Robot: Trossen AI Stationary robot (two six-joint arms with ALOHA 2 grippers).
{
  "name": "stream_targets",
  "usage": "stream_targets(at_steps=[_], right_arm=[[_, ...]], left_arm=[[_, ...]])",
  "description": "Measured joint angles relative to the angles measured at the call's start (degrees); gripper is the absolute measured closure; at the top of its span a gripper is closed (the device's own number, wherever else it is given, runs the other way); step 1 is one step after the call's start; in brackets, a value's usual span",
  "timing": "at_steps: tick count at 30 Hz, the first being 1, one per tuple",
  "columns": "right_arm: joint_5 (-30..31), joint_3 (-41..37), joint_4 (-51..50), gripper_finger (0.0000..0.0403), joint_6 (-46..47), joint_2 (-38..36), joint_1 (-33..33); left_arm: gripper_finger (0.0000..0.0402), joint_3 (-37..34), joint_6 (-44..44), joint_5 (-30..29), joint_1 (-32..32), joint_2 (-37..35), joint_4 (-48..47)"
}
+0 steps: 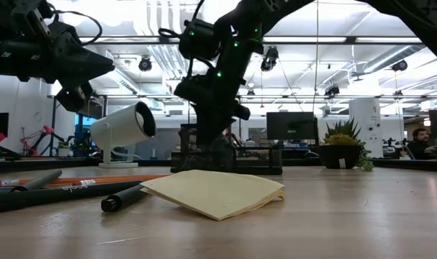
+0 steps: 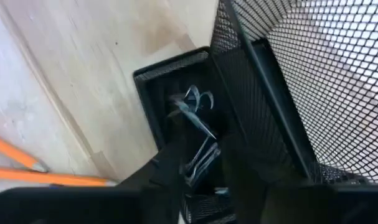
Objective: Pick and place office supplies into organizer
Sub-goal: Put the black binder clip into the black desk organizer, then put the blue eraser into the black desk organizer
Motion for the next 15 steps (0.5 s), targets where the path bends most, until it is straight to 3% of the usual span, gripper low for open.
stream_targets(at_steps=[7, 12, 15], right_arm=[[-0.29, 0.00, 0.16, 0.0248, -1.43, -0.56, 1.47], [-7.45, 0.02, -0.11, 0.0240, -9.24, -2.04, 5.91], [-8.05, -0.09, -1.10, 0.0244, -14.72, -2.05, 9.31]], left_arm=[[0.0375, 0.00, -0.01, 0.00, 0.00, 0.00, 0.02], [0.0375, 0.00, -0.02, 0.02, 0.00, 0.00, 0.02], [0.0375, 0.00, -0.02, 0.01, 0.00, 0.00, 0.02]])
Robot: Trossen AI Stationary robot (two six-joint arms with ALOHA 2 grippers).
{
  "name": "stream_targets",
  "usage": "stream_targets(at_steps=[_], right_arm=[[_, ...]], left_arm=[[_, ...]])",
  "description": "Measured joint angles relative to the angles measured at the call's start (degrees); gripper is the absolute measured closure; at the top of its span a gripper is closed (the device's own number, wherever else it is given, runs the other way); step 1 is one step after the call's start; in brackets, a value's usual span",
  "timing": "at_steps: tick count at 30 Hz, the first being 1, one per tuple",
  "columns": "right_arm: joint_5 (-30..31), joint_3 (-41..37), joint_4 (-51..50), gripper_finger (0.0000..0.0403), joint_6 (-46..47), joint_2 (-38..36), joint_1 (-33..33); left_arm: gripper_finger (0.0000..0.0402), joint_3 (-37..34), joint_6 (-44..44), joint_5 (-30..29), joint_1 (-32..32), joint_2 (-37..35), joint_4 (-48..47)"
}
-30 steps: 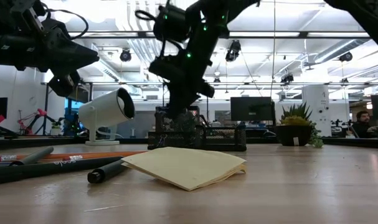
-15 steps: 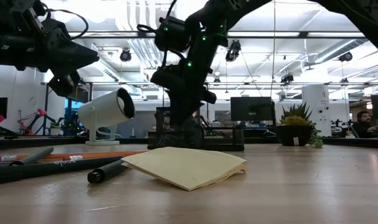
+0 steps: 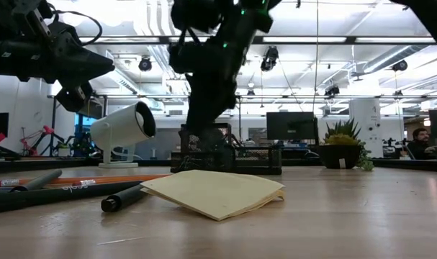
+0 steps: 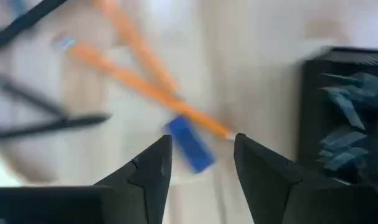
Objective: Pick and place office supplies into organizer
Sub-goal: Put the blue eraser into the black desk organizer
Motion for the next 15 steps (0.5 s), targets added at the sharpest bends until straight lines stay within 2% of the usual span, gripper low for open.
stream_targets(at_steps=[6, 9, 15], right_arm=[[2.05, -0.35, 0.42, 0.0254, -10.42, 2.46, 4.77], [5.38, -0.54, 0.53, 0.0254, -9.72, 4.24, 5.41], [5.31, -0.54, 0.44, 0.0243, -6.06, 5.75, 3.81]], left_arm=[[0.0375, -0.02, -0.02, 0.00, 0.00, 0.00, 0.02], [0.0375, -0.02, -0.04, 0.01, 0.00, 0.00, -0.01], [0.0375, -0.04, -0.09, 0.01, 0.00, 0.00, 0.02]])
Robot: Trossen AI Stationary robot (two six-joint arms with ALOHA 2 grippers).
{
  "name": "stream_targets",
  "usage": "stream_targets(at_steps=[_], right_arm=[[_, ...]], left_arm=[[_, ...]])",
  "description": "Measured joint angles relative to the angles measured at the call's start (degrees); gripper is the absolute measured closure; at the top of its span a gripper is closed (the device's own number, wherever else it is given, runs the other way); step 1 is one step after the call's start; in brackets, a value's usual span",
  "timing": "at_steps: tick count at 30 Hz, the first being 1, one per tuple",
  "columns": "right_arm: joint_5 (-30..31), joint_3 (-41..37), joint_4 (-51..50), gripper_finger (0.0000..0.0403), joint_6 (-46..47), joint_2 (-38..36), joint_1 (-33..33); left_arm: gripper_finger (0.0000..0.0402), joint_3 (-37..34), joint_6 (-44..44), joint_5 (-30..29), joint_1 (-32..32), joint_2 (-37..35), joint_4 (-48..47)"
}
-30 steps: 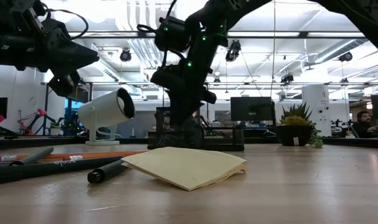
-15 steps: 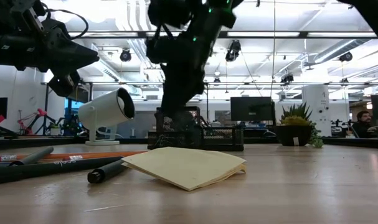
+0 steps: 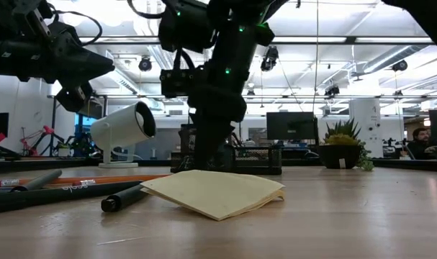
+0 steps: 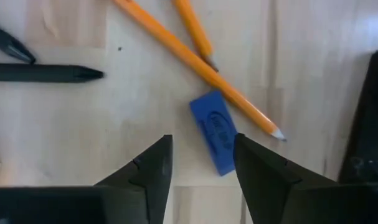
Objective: Pick and place office supplies into organizer
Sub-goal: Put the blue eraser into the black desk organizer
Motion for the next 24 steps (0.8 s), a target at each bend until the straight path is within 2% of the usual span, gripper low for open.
stream_targets(at_steps=[8, 14, 19, 24], right_arm=[[-7.72, -0.93, -0.76, 0.0228, -6.15, -0.09, -3.35], [-8.15, -1.33, 0.45, 0.0225, -11.86, 0.11, -4.89], [-11.12, -1.60, 1.48, 0.0225, -13.20, 0.63, -4.97], [-11.28, -2.30, 2.04, 0.0230, -14.32, 0.72, -4.27]], left_arm=[[0.0375, 0.00, -0.09, 0.00, 0.00, 0.00, 0.00], [0.0375, 0.00, -0.09, 0.00, 0.00, 0.00, 0.00], [0.0375, 0.00, -0.09, 0.00, 0.00, 0.00, 0.00], [0.0375, 0.00, -0.09, 0.00, 0.00, 0.00, -0.02]])
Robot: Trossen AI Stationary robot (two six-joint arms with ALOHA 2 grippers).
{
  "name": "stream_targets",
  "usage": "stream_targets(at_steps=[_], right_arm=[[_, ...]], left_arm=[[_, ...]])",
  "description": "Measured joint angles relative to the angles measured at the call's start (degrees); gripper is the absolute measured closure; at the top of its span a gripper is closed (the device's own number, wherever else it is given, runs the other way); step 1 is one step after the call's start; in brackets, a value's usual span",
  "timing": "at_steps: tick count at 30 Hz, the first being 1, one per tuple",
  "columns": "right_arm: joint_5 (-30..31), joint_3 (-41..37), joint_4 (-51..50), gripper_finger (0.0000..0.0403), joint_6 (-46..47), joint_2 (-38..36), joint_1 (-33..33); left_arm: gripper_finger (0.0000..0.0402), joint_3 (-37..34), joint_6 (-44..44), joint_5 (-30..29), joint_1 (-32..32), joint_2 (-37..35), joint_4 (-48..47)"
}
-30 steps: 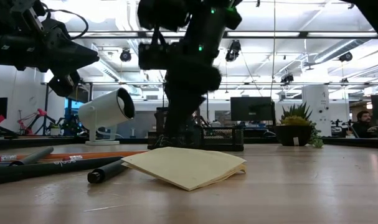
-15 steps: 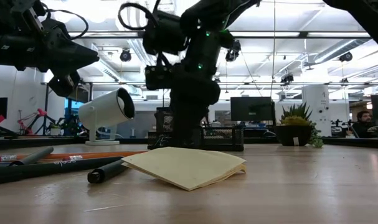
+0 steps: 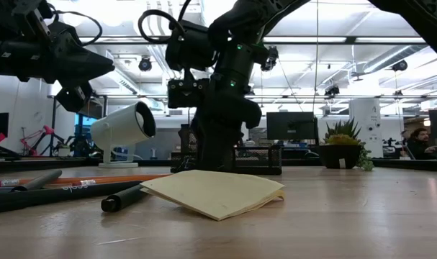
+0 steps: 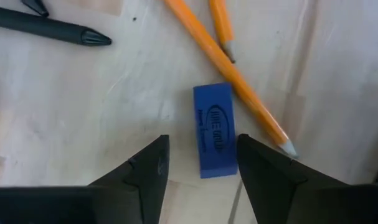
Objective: Pick and place office supplies into organizer
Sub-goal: Put the blue eraser into the black desk organizer
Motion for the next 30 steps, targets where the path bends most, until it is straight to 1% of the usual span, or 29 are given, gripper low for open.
stream_targets(at_steps=[5, 10, 13, 20, 23, 30], right_arm=[[0.82, -0.38, 0.57, 0.0242, -0.30, 0.00, -0.02], [3.77, -0.52, 1.04, 0.0266, 1.78, 0.00, 0.04], [3.98, -0.52, 1.10, 0.0286, 3.60, 0.00, -0.02], [4.20, -1.02, 1.06, 0.0341, 3.98, -0.09, 0.04], [4.00, -1.02, 0.86, 0.0358, 5.29, -0.16, 0.13], [3.91, -0.18, -0.22, 0.0368, 8.27, -0.42, 0.22]], left_arm=[[0.0375, 0.00, 0.02, 0.00, 0.00, 0.00, 0.02], [0.0375, 0.00, 0.02, 0.00, 0.00, 0.00, 0.02], [0.0375, 0.00, 0.02, 0.00, 0.00, 0.00, 0.02], [0.0375, 0.00, 0.00, 0.00, 0.00, 0.00, 0.02], [0.0375, 0.00, -0.03, 0.00, 0.00, 0.00, 0.02], [0.0375, 0.00, -1.53, -0.02, 0.00, -0.02, 0.04]])
